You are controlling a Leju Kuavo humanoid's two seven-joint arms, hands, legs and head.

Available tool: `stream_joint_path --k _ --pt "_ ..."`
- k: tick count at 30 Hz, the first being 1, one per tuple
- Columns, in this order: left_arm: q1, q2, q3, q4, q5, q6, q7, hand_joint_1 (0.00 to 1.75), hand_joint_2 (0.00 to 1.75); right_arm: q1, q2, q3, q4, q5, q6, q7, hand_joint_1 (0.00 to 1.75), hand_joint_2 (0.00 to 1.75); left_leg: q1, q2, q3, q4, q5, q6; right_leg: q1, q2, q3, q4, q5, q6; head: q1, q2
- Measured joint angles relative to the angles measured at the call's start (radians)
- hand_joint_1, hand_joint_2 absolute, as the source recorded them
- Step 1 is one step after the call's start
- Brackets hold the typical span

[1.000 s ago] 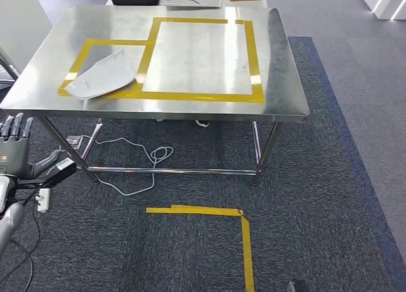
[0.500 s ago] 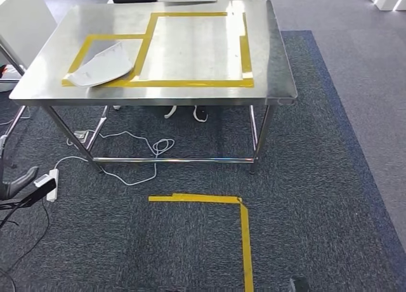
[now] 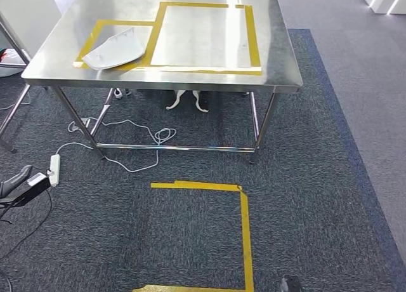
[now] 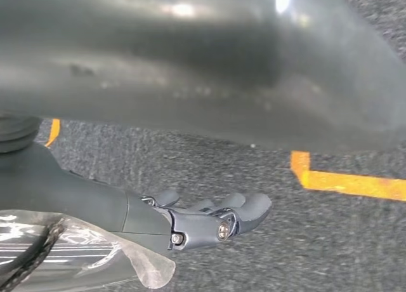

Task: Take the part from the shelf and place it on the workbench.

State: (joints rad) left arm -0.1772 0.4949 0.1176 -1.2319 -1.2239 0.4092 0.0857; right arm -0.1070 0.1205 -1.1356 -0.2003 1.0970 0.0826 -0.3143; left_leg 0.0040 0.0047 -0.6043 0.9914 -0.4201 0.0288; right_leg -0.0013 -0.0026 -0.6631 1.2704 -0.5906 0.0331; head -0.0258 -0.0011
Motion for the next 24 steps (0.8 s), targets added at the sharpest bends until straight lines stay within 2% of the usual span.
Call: stream_joint_path --k 1,2,3,4,5,6,7,8,9,10,12,13,14,15,16,17,18,19,20,21,22,24 --pt "0.002 0.001 0.002 0.000 0.001 0.000 -0.001 0.00 0.00 -0.001 0.000 0.001 0.000 0.000 0.000 0.000 0.00 0.00 -0.001 0.000 -0.010 0.000 0.009 -0.001 0.001 0.001 0.044 -0.052 0.031 -0.006 0.000 0.000" --pt "0.004 0.001 0.005 0.000 0.001 0.000 -0.002 0.00 0.00 -0.003 0.000 0.003 0.000 0.000 0.000 0.000 0.00 0.00 -0.003 -0.001 -0.019 0.000 0.018 -0.004 0.004 0.001 0.097 -0.124 0.050 -0.014 0.000 0.000" --pt "0.004 0.003 0.007 0.000 0.002 0.000 -0.003 0.00 0.00 -0.006 -0.001 0.004 0.000 0.001 0.000 0.000 0.00 0.00 -0.004 -0.001 -0.026 0.001 0.026 -0.007 0.006 0.002 0.150 -0.202 0.056 -0.021 -0.001 0.000" --pt "0.004 0.005 0.009 0.000 0.002 -0.001 -0.003 0.00 0.00 -0.009 -0.001 0.006 -0.001 0.001 0.000 0.000 0.00 0.00 -0.004 -0.001 -0.031 0.001 0.035 -0.011 0.009 0.003 0.190 -0.263 0.053 -0.026 -0.001 0.000" --pt "0.004 0.007 0.011 0.000 0.002 -0.001 -0.003 0.00 0.00 -0.012 -0.002 0.006 -0.001 0.001 0.000 0.000 0.00 0.00 -0.004 0.000 -0.036 -0.001 0.045 -0.017 0.011 0.003 0.211 -0.299 0.047 -0.028 -0.001 0.000" --pt "0.004 0.008 0.013 -0.001 0.003 -0.002 -0.003 0.00 0.00 -0.013 -0.001 0.007 -0.001 0.001 0.000 0.000 0.00 0.00 -0.003 0.001 -0.039 -0.003 0.057 -0.022 0.012 0.003 0.215 -0.315 0.048 -0.030 -0.001 0.000" --pt "0.005 0.009 0.014 -0.001 0.004 -0.004 -0.003 0.00 0.00 -0.013 0.000 0.007 -0.001 0.001 0.000 0.001 0.00 0.00 -0.001 0.000 -0.043 -0.005 0.062 -0.028 0.010 0.002 0.209 -0.319 0.056 -0.033 -0.001 0.000" --pt "0.006 0.010 0.015 -0.001 0.005 -0.005 -0.003 0.00 0.00 -0.013 0.002 0.008 0.000 0.001 0.000 0.001 0.00 0.00 -0.001 -0.001 -0.048 -0.001 0.053 -0.034 0.008 0.001 0.200 -0.321 0.067 -0.038 -0.001 0.000" --pt "0.007 0.011 0.017 -0.001 0.006 -0.006 -0.004 0.00 0.00 -0.013 0.003 0.009 0.000 0.001 0.000 0.001 0.00 0.00 0.000 -0.001 -0.055 0.017 0.025 -0.040 0.006 -0.001 0.190 -0.322 0.079 -0.045 -0.002 0.000" --pt "0.008 0.013 0.019 -0.001 0.008 -0.007 -0.004 0.00 0.00 -0.013 0.004 0.010 0.000 0.001 0.000 0.001 0.00 0.00 0.002 -0.002 -0.064 0.057 -0.023 -0.045 0.003 -0.003 0.180 -0.323 0.090 -0.051 -0.004 0.000" --pt "0.008 0.014 0.023 -0.001 0.009 -0.008 -0.004 0.00 0.00 -0.014 0.004 0.013 0.000 0.001 0.000 0.001 0.00 0.00 0.007 -0.002 -0.084 0.181 -0.122 -0.054 0.004 -0.005 0.151 -0.317 0.110 -0.057 -0.005 0.000" --pt "0.009 0.014 0.024 -0.001 0.009 -0.009 -0.004 0.00 0.00 -0.015 0.004 0.014 0.000 0.001 -0.001 0.001 0.00 0.00 0.010 -0.002 -0.090 0.238 -0.148 -0.058 0.004 -0.005 0.136 -0.314 0.119 -0.057 -0.006 0.000" --pt "0.009 0.014 0.024 -0.001 0.009 -0.010 -0.004 0.00 0.00 -0.015 0.004 0.015 0.000 0.001 -0.001 0.001 0.00 0.00 0.011 -0.002 -0.091 0.277 -0.156 -0.061 0.004 -0.005 0.124 -0.311 0.125 -0.056 -0.006 0.000" --pt "0.009 0.013 0.024 -0.001 0.009 -0.010 -0.004 0.00 0.00 -0.016 0.004 0.015 0.000 0.001 -0.001 0.001 0.00 0.00 0.013 -0.002 -0.088 0.296 -0.150 -0.063 0.004 -0.006 0.115 -0.307 0.130 -0.055 -0.006 0.000" --pt "0.009 0.013 0.024 -0.001 0.009 -0.010 -0.004 0.00 0.00 -0.016 0.004 0.015 0.000 0.001 -0.001 0.001 0.00 0.00 0.015 -0.002 -0.070 0.288 -0.122 -0.064 0.003 -0.006 0.100 -0.300 0.136 -0.053 -0.006 0.000" --pt "0.008 0.014 0.024 -0.001 0.009 -0.010 -0.004 0.00 0.00 -0.015 0.004 0.015 0.000 0.001 0.000 0.001 0.00 0.00 0.017 -0.002 -0.039 0.257 -0.092 -0.066 0.002 -0.006 0.083 -0.291 0.141 -0.049 -0.006 0.000" --pt "0.008 0.014 0.024 -0.001 0.009 -0.010 -0.004 0.00 0.00 -0.015 0.004 0.015 0.000 0.001 0.000 0.001 0.00 0.00 0.019 -0.002 0.003 0.206 -0.076 -0.068 0.000 -0.006 0.065 -0.279 0.148 -0.044 -0.006 0.000" --pt "0.007 0.014 0.024 -0.001 0.009 -0.011 -0.004 0.00 0.00 -0.016 0.004 0.015 0.000 0.001 0.000 0.001 0.00 0.00 0.019 -0.003 0.054 0.139 -0.070 -0.069 0.000 -0.006 0.045 -0.267 0.155 -0.038 -0.006 0.000" --pt "0.006 0.015 0.024 -0.002 0.009 -0.011 -0.004 0.00 0.00 -0.016 0.004 0.015 0.000 0.002 0.000 0.001 0.00 0.00 0.018 -0.004 0.092 0.080 -0.087 -0.064 0.001 -0.006 0.034 -0.259 0.161 -0.031 -0.005 0.000" --pt "0.004 0.015 0.025 -0.003 0.010 -0.011 -0.005 0.00 0.00 -0.017 0.004 0.016 0.000 0.002 0.000 0.001 0.00 0.00 0.015 -0.005 0.114 0.039 -0.108 -0.057 0.002 -0.005 0.027 -0.256 0.170 -0.026 -0.005 0.000" --pt "0.004 0.016 0.025 -0.004 0.010 -0.011 -0.005 0.00 0.00 -0.017 0.004 0.016 0.000 0.002 0.000 0.001 0.00 0.00 0.011 -0.006 0.122 0.020 -0.115 -0.048 0.002 -0.005 0.023 -0.256 0.180 -0.021 -0.005 0.000" --pt "0.003 0.014 0.025 -0.004 0.011 -0.011 -0.006 0.00 0.00 -0.016 0.004 0.016 0.000 0.002 0.000 0.001 0.00 0.00 0.010 -0.004 0.106 0.016 -0.102 -0.029 0.000 -0.003 0.013 -0.257 0.192 -0.011 -0.004 0.000"
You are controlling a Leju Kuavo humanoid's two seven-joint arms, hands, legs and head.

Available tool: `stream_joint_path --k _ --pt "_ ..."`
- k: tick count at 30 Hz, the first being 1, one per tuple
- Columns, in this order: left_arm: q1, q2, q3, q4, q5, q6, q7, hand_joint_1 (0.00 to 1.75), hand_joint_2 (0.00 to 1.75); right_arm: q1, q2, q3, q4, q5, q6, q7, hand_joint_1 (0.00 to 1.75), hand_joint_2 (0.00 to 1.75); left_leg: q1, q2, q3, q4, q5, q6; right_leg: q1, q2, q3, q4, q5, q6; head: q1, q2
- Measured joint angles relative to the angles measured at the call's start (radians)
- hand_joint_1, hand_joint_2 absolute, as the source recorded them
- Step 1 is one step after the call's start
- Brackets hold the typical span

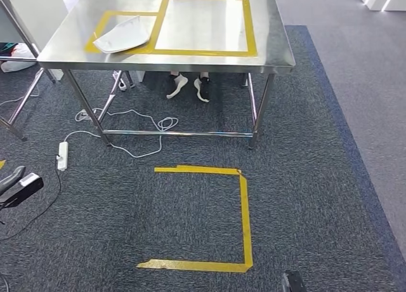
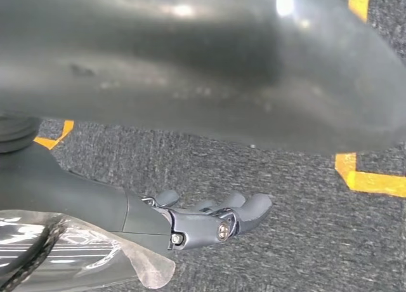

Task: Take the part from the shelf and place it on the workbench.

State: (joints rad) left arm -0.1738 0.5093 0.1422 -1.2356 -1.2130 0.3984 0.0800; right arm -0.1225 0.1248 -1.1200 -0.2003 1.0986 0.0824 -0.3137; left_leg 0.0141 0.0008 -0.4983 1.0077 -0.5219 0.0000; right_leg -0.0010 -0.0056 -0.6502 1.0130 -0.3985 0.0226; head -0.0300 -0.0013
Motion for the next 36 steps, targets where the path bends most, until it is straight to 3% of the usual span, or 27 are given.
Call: stream_joint_path --k 1,2,4,5,6,7,8,9,10,12,13,14,16,17,18,20,21,22,23,24,25,27,28,29,31,33,36 --pt "0.000 -0.001 0.000 0.000 0.001 0.000 0.000 0.00 0.00 0.002 0.000 0.000 0.000 0.000 0.000 0.000 0.00 0.00 0.000 0.002 -0.012 0.000 0.011 0.009 -0.001 0.001 -0.011 0.012 -0.020 0.005 0.001 0.000" --pt "0.001 -0.002 -0.001 0.000 0.001 0.000 -0.001 0.00 0.00 0.003 0.000 0.000 0.000 0.000 0.000 0.001 0.00 0.00 0.001 0.004 -0.027 -0.001 0.024 0.017 -0.001 0.003 -0.025 0.042 -0.059 0.009 0.002 0.000" --pt "0.001 -0.002 -0.001 0.000 0.005 0.000 -0.002 0.00 0.00 0.004 0.000 0.000 0.000 0.000 0.000 0.002 0.00 0.00 -0.001 0.006 -0.059 0.000 0.050 0.027 -0.001 0.004 -0.056 0.157 -0.168 0.012 0.005 0.000" --pt "0.001 -0.002 -0.001 0.001 0.007 0.000 -0.004 0.00 0.00 0.003 0.000 0.000 0.000 0.000 0.000 0.002 0.00 0.00 -0.004 0.006 -0.077 0.001 0.064 0.029 -0.001 0.004 -0.066 0.223 -0.204 0.012 0.006 0.000" --pt "0.001 -0.003 -0.001 0.001 0.009 0.000 -0.006 0.00 0.00 0.002 0.000 0.000 0.000 0.000 0.000 0.002 0.00 0.00 -0.007 0.006 -0.096 0.002 0.078 0.030 -0.001 0.004 -0.067 0.274 -0.215 0.010 0.006 0.000" --pt "0.002 -0.003 -0.001 0.001 0.010 0.000 -0.008 0.00 0.00 0.002 0.000 0.000 0.000 0.000 0.000 0.002 0.00 0.00 -0.010 0.006 -0.114 0.003 0.091 0.030 0.001 0.004 -0.057 0.298 -0.201 0.006 0.006 0.000" --pt "0.002 -0.004 -0.001 0.002 0.011 0.000 -0.010 0.00 0.00 0.002 0.000 0.000 0.000 0.000 0.000 0.002 0.00 0.00 -0.013 0.006 -0.132 0.003 0.105 0.031 0.003 0.004 -0.030 0.291 -0.170 0.000 0.006 0.000" --pt "0.003 -0.004 -0.001 0.002 0.012 0.000 -0.011 0.00 0.00 0.001 0.000 0.000 0.000 0.000 0.000 0.002 0.00 0.00 -0.016 0.005 -0.147 0.004 0.118 0.030 0.007 0.004 0.014 0.250 -0.139 -0.009 0.006 0.000" --pt "0.004 -0.005 0.000 0.002 0.013 0.000 -0.012 0.00 0.00 0.000 -0.001 0.000 -0.001 0.001 0.000 0.002 0.00 0.00 -0.019 0.005 -0.160 0.004 0.130 0.029 0.013 0.005 0.074 0.180 -0.129 -0.021 0.006 0.000" --pt "0.005 -0.006 0.000 0.002 0.015 0.000 -0.013 0.00 0.00 -0.004 -0.004 0.000 -0.002 0.001 0.000 0.002 0.00 0.00 -0.020 0.005 -0.174 0.004 0.154 0.023 0.022 0.005 0.190 0.017 -0.157 -0.036 0.005 0.000" --pt "0.004 -0.006 0.001 0.002 0.015 0.000 -0.013 0.00 0.00 -0.006 -0.006 0.001 -0.003 0.001 0.000 0.002 0.00 0.00 -0.019 0.006 -0.176 0.001 0.165 0.017 0.026 0.005 0.220 -0.036 -0.176 -0.039 0.005 0.000" --pt "0.004 -0.006 0.001 0.002 0.016 0.000 -0.014 0.00 0.00 -0.006 -0.006 0.001 -0.003 0.001 0.000 0.001 0.00 0.00 -0.017 0.007 -0.177 -0.004 0.178 0.011 0.028 0.005 0.230 -0.062 -0.180 -0.041 0.005 0.000" --pt "0.006 -0.006 0.001 0.002 0.016 0.000 -0.015 0.00 0.00 -0.005 -0.003 0.001 -0.002 0.001 0.000 0.002 0.00 0.00 -0.014 0.005 -0.184 -0.006 0.176 0.000 0.024 0.002 0.212 -0.069 -0.156 -0.051 0.006 0.000" --pt "0.007 -0.005 0.002 0.003 0.017 0.000 -0.015 0.00 0.00 -0.003 -0.002 0.001 -0.001 0.001 0.000 0.003 0.00 0.00 -0.013 0.003 -0.191 0.012 0.144 -0.006 0.022 -0.001 0.202 -0.071 -0.140 -0.057 0.005 0.000" --pt "0.008 -0.004 0.002 0.003 0.017 0.000 -0.015 0.00 0.00 -0.002 -0.001 0.000 -0.001 0.001 -0.001 0.003 0.00 0.00 -0.011 0.001 -0.200 0.048 0.093 -0.011 0.019 -0.003 0.189 -0.072 -0.124 -0.063 0.004 0.000" --pt "0.009 -0.004 0.003 0.004 0.017 0.000 -0.015 0.00 0.00 0.000 -0.001 0.000 -0.001 0.000 -0.001 0.004 0.00 0.00 -0.005 0.001 -0.216 0.171 -0.013 -0.023 0.020 -0.005 0.159 -0.068 -0.097 -0.066 0.001 0.000" --pt "0.009 -0.005 0.002 0.004 0.018 0.000 -0.015 0.00 0.00 0.000 -0.001 0.000 -0.001 0.000 -0.001 0.003 0.00 0.00 -0.002 0.001 -0.218 0.232 -0.033 -0.028 0.020 -0.006 0.140 -0.063 -0.085 -0.065 0.001 0.000" --pt "0.010 -0.006 0.002 0.005 0.018 0.000 -0.015 0.00 0.00 0.000 -0.001 0.000 -0.001 0.000 -0.001 0.003 0.00 0.00 0.000 0.001 -0.212 0.274 -0.028 -0.033 0.020 -0.006 0.120 -0.056 -0.074 -0.063 0.001 0.000" --pt "0.010 -0.006 0.002 0.005 0.019 0.000 -0.015 0.00 0.00 0.000 -0.001 0.000 -0.001 0.000 -0.001 0.003 0.00 0.00 0.002 0.001 -0.192 0.283 -0.001 -0.036 0.019 -0.007 0.097 -0.046 -0.064 -0.061 0.001 0.000" --pt "0.009 -0.006 0.002 0.005 0.020 0.000 -0.015 0.00 0.00 0.000 -0.001 0.000 -0.001 0.000 -0.001 0.003 0.00 0.00 0.004 0.001 -0.158 0.259 0.029 -0.037 0.019 -0.007 0.076 -0.034 -0.057 -0.058 0.001 0.000" --pt "0.008 -0.006 0.002 0.005 0.020 0.000 -0.015 0.00 0.00 0.000 -0.001 0.000 -0.001 0.000 -0.001 0.003 0.00 0.00 0.006 0.001 -0.111 0.204 0.039 -0.037 0.018 -0.007 0.057 -0.023 -0.051 -0.055 0.001 0.000" --pt "0.005 -0.006 0.003 0.005 0.022 0.000 -0.016 0.00 0.00 -0.002 -0.001 0.001 -0.001 0.000 -0.001 0.004 0.00 0.00 0.004 0.001 -0.013 0.064 0.005 -0.027 0.020 -0.006 0.032 -0.003 -0.042 -0.046 0.002 0.000" --pt "0.002 -0.006 0.003 0.005 0.025 -0.001 -0.016 0.00 0.00 -0.002 -0.001 0.001 -0.001 0.000 -0.001 0.004 0.00 0.00 0.001 0.001 0.014 0.018 -0.019 -0.019 0.020 -0.006 0.027 0.002 -0.037 -0.041 0.001 0.000" --pt "0.001 -0.006 0.004 0.005 0.028 -0.001 -0.016 0.00 0.00 -0.003 -0.001 0.001 -0.001 0.000 -0.001 0.004 0.00 0.00 -0.002 0.001 0.026 -0.006 -0.030 -0.010 0.020 -0.006 0.024 0.003 -0.031 -0.036 0.002 0.000" --pt "-0.001 -0.007 0.005 0.005 0.039 -0.006 -0.015 0.00 0.00 -0.001 -0.001 0.001 -0.001 0.000 -0.001 0.005 0.00 0.00 -0.004 0.004 0.015 -0.011 -0.016 0.007 0.017 -0.004 0.016 0.005 -0.024 -0.024 0.000 0.000" --pt "-0.003 -0.008 0.006 0.006 0.050 -0.011 -0.014 0.00 0.00 0.003 -0.001 0.001 -0.001 -0.001 -0.002 0.006 0.00 0.00 -0.001 0.007 -0.002 -0.014 0.005 0.021 0.013 0.000 -0.014 0.057 -0.070 -0.010 0.003 0.000" --pt "-0.002 -0.009 0.008 0.006 0.060 -0.016 -0.012 0.00 0.00 0.004 -0.001 0.001 0.000 0.000 -0.001 0.006 0.00 0.00 0.000 0.008 -0.041 -0.012 0.034 0.028 0.005 0.004 -0.084 0.250 -0.190 0.005 0.006 0.000"
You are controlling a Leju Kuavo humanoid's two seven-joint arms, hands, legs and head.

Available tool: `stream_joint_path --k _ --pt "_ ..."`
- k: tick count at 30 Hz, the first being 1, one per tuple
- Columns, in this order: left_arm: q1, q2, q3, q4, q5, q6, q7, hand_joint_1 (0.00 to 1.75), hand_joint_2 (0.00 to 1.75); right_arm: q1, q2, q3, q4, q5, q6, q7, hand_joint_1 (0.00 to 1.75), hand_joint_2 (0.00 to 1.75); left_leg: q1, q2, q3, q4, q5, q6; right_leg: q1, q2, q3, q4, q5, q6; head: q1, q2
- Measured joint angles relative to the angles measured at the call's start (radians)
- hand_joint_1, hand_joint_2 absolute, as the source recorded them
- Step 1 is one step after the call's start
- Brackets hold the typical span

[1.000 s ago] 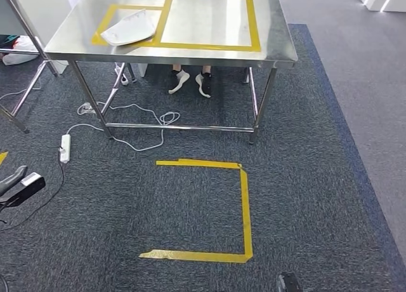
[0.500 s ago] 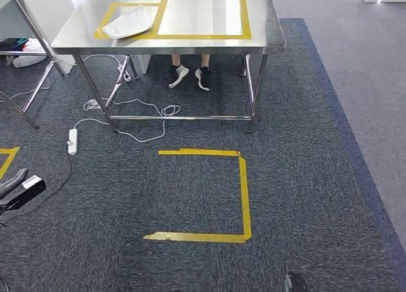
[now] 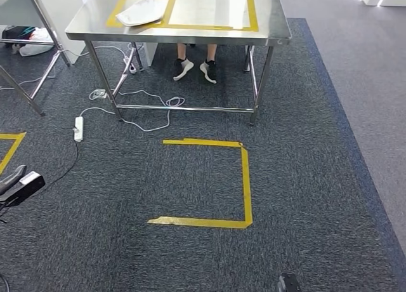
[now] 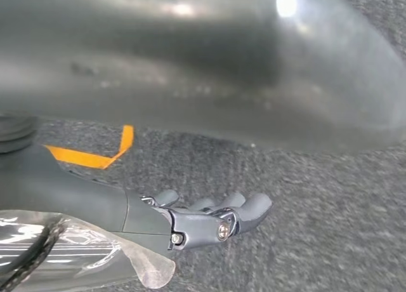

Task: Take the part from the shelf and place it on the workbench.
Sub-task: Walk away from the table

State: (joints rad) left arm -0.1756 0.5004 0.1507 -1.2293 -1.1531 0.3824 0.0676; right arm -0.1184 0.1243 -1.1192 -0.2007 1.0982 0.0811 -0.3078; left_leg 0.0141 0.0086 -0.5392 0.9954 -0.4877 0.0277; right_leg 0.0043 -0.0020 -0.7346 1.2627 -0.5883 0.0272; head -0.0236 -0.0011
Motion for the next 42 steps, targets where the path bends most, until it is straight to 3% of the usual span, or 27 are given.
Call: stream_joint_path --k 1,2,3,6,8,10,12,15,16,17,18,21,23,26,33,42 --pt "0.002 0.000 0.001 0.000 0.002 -0.002 0.000 0.00 0.00 0.001 0.000 0.000 0.000 0.000 0.000 0.000 0.00 0.00 0.000 0.000 -0.011 0.001 0.008 -0.002 -0.002 0.000 -0.006 0.038 -0.016 0.003 0.000 0.000" --pt "0.004 0.000 0.002 0.001 0.003 -0.004 0.000 0.00 0.00 0.001 0.000 0.000 0.000 0.000 0.000 0.000 0.00 0.00 0.001 -0.001 -0.020 0.001 0.014 -0.004 -0.004 0.000 0.007 0.041 -0.014 0.004 0.000 0.000" --pt "0.007 0.000 0.004 0.002 0.003 -0.005 0.001 0.00 0.00 0.002 0.000 0.000 0.000 0.000 0.000 0.000 0.00 0.00 0.001 -0.001 -0.026 0.002 0.019 -0.007 -0.006 0.000 0.044 -0.003 0.005 0.005 0.000 0.000" --pt "0.011 0.000 0.010 0.002 0.007 -0.011 0.005 0.00 0.00 0.001 0.000 0.000 0.000 0.000 0.000 0.000 0.00 0.00 0.001 -0.001 -0.036 0.008 0.030 -0.022 -0.009 0.002 0.187 -0.218 0.064 -0.001 0.000 0.000" --pt "0.010 0.000 0.013 0.002 0.013 -0.017 0.010 0.00 0.00 0.001 0.000 0.001 0.000 0.000 0.000 0.001 0.00 0.00 -0.002 0.000 -0.045 0.013 0.038 -0.034 -0.007 0.004 0.212 -0.264 0.065 -0.011 -0.002 0.000" --pt "0.011 0.000 0.015 0.002 0.019 -0.022 0.014 0.00 0.00 0.005 0.000 0.003 0.000 0.000 0.000 0.001 0.00 0.00 0.000 -0.001 -0.050 0.015 0.042 -0.045 -0.007 0.003 0.207 -0.265 0.074 -0.025 -0.002 0.000" --pt "0.012 0.000 0.016 0.002 0.024 -0.026 0.015 0.00 0.00 0.006 0.000 0.004 0.000 0.000 0.000 0.002 0.00 0.00 0.002 -0.001 -0.067 0.053 0.011 -0.053 -0.009 0.001 0.201 -0.267 0.084 -0.041 -0.003 0.000" --pt "0.012 -0.004 0.016 0.004 0.031 -0.031 0.016 0.00 0.00 0.005 0.000 0.005 0.000 -0.001 0.000 0.002 0.00 0.00 0.003 -0.002 -0.137 0.236 -0.093 -0.061 -0.004 0.000 0.186 -0.267 0.096 -0.057 -0.005 0.000" --pt "0.012 -0.007 0.016 0.006 0.035 -0.033 0.016 0.00 0.00 0.005 0.000 0.005 0.000 -0.002 0.000 0.002 0.00 0.00 0.003 -0.002 -0.153 0.283 -0.110 -0.061 -0.002 -0.001 0.180 -0.267 0.100 -0.059 -0.005 0.000" --pt "0.013 -0.009 0.016 0.008 0.039 -0.034 0.016 0.00 0.00 0.006 0.000 0.005 0.000 -0.002 0.000 0.002 0.00 0.00 0.003 -0.002 -0.152 0.297 -0.109 -0.060 0.001 -0.001 0.175 -0.266 0.103 -0.060 -0.005 0.000" --pt "0.014 -0.011 0.017 0.009 0.043 -0.035 0.017 0.00 0.00 0.007 0.000 0.005 0.000 -0.002 0.000 0.003 0.00 0.00 0.002 -0.002 -0.132 0.270 -0.090 -0.056 0.003 -0.001 0.172 -0.266 0.106 -0.060 -0.005 0.000" --pt "0.013 -0.008 0.022 0.010 0.054 -0.036 0.019 0.00 0.00 0.008 0.000 0.005 0.000 -0.002 0.001 0.003 0.00 0.00 -0.004 -0.001 -0.019 0.071 -0.016 -0.037 0.008 0.000 0.165 -0.263 0.113 -0.055 -0.005 0.000" --pt "0.015 -0.005 0.029 0.010 0.061 -0.036 0.020 0.00 0.00 0.007 0.000 0.006 0.000 -0.002 0.001 0.003 0.00 0.00 -0.008 -0.002 0.009 0.007 -0.009 -0.031 0.012 0.000 0.157 -0.260 0.117 -0.052 -0.004 0.000" --pt "0.036 -0.006 0.037 0.010 0.071 -0.035 0.021 0.00 0.00 0.011 0.000 0.006 0.000 -0.003 0.003 0.001 0.00 0.00 -0.010 -0.004 0.005 -0.001 -0.003 -0.033 0.013 -0.001 0.150 -0.260 0.122 -0.054 -0.003 0.000" --pt "0.086 -0.006 0.070 0.008 0.084 -0.030 0.021 0.00 0.00 0.016 0.000 0.006 0.000 -0.007 0.008 -0.007 0.00 0.00 -0.017 -0.004 -0.001 -0.001 0.004 -0.021 0.005 0.000 0.148 -0.268 0.135 -0.037 -0.004 0.000" --pt "0.077 0.001 0.083 0.008 0.085 -0.038 0.014 0.00 0.00 0.013 0.001 0.025 0.000 0.022 -0.014 -0.002 0.00 0.00 -0.019 -0.004 -0.005 0.000 0.007 -0.017 0.003 0.000 0.145 -0.268 0.139 -0.033 -0.004 0.000"
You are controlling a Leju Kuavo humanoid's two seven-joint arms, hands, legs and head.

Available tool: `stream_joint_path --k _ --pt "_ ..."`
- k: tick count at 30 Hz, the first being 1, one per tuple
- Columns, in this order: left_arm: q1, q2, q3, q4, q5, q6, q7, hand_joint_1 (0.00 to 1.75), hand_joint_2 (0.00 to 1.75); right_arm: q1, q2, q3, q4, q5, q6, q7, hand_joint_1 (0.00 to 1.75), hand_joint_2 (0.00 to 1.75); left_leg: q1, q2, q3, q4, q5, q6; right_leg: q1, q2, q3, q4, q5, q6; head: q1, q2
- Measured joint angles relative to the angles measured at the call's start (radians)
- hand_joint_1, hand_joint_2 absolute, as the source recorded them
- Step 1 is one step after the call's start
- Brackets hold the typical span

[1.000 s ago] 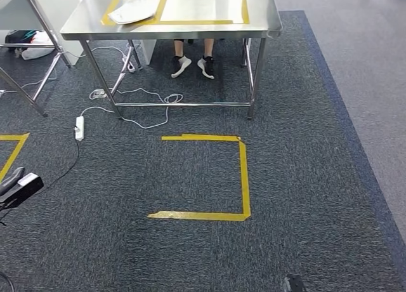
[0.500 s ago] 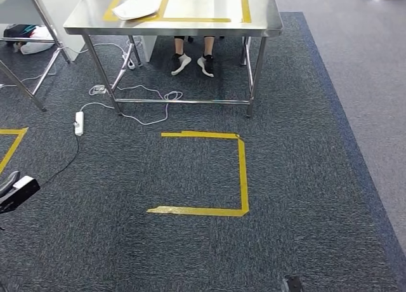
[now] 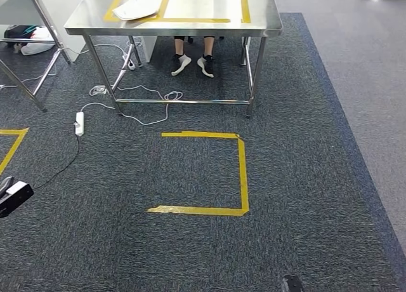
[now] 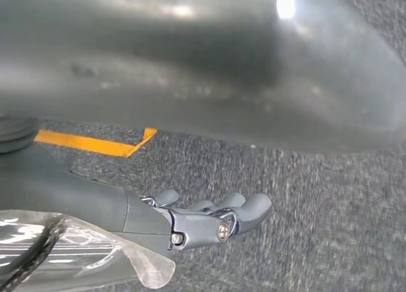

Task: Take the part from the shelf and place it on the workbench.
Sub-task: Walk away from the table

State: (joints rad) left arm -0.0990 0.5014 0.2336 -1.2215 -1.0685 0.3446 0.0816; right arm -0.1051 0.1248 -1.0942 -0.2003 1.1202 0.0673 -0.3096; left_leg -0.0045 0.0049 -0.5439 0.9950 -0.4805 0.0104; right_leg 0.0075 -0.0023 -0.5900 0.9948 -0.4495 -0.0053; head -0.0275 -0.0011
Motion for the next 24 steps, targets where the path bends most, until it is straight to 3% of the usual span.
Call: stream_joint_path --k 9,13,15,18,19,20,21,22,24 --pt "0.000 0.005 0.014 0.006 0.001 0.003 -0.007 0.00 0.00 -0.004 0.006 0.033 0.000 0.026 -0.030 0.020 0.00 0.00 -0.002 0.000 -0.006 0.006 0.001 0.003 -0.001 -0.001 -0.004 0.000 0.004 0.005 0.000 0.000" --pt "0.001 0.001 0.014 0.015 0.000 0.013 -0.020 0.00 0.00 -0.008 0.009 0.039 0.000 0.023 -0.030 0.019 0.00 0.00 0.000 -0.003 -0.009 0.000 0.010 0.014 -0.002 -0.004 -0.006 0.001 0.005 0.014 -0.001 0.000" --pt "0.003 -0.011 0.013 0.022 0.001 0.025 -0.029 0.00 0.00 -0.009 0.009 0.039 0.000 0.019 -0.030 0.018 0.00 0.00 0.007 -0.007 -0.010 -0.012 0.022 0.024 -0.002 -0.002 -0.029 0.045 -0.033 0.021 0.001 0.000" --pt "0.018 -0.050 0.010 0.057 -0.006 0.050 -0.042 0.00 0.00 -0.009 0.009 0.039 0.000 0.013 -0.027 0.015 0.00 0.00 0.011 -0.014 -0.022 -0.014 0.031 0.028 -0.008 0.001 -0.107 0.229 -0.135 0.030 0.003 0.000" --pt "0.025 -0.067 0.009 0.079 -0.008 0.062 -0.048 0.00 0.00 -0.009 0.009 0.039 0.000 0.012 -0.026 0.015 0.00 0.00 0.012 -0.018 -0.026 -0.013 0.033 0.026 -0.011 0.001 -0.120 0.268 -0.149 0.033 0.002 0.000" --pt "0.030 -0.086 0.009 0.105 -0.008 0.074 -0.058 0.00 0.00 -0.008 0.009 0.039 0.000 0.010 -0.025 0.014 0.00 0.00 0.013 -0.022 -0.029 -0.012 0.035 0.024 -0.013 0.001 -0.114 0.269 -0.143 0.036 0.002 0.000" --pt "0.035 -0.105 0.009 0.134 -0.004 0.085 -0.070 0.00 0.00 -0.008 0.009 0.039 0.000 0.008 -0.025 0.013 0.00 0.00 0.015 -0.027 -0.031 -0.010 0.036 0.021 -0.015 0.002 -0.087 0.230 -0.121 0.038 0.002 0.000" --pt "0.038 -0.124 0.010 0.166 0.002 0.095 -0.084 0.00 0.00 -0.008 0.009 0.039 0.000 0.007 -0.025 0.012 0.00 0.00 0.017 -0.032 -0.033 -0.008 0.037 0.018 -0.018 0.007 -0.045 0.162 -0.090 0.040 0.002 0.000" --pt "0.039 -0.159 0.016 0.245 0.013 0.122 -0.116 0.00 0.00 -0.011 0.009 0.039 0.000 0.004 -0.025 0.009 0.00 0.00 0.017 -0.041 -0.037 -0.003 0.037 0.006 -0.022 0.029 0.032 0.035 -0.057 0.038 0.003 0.000"
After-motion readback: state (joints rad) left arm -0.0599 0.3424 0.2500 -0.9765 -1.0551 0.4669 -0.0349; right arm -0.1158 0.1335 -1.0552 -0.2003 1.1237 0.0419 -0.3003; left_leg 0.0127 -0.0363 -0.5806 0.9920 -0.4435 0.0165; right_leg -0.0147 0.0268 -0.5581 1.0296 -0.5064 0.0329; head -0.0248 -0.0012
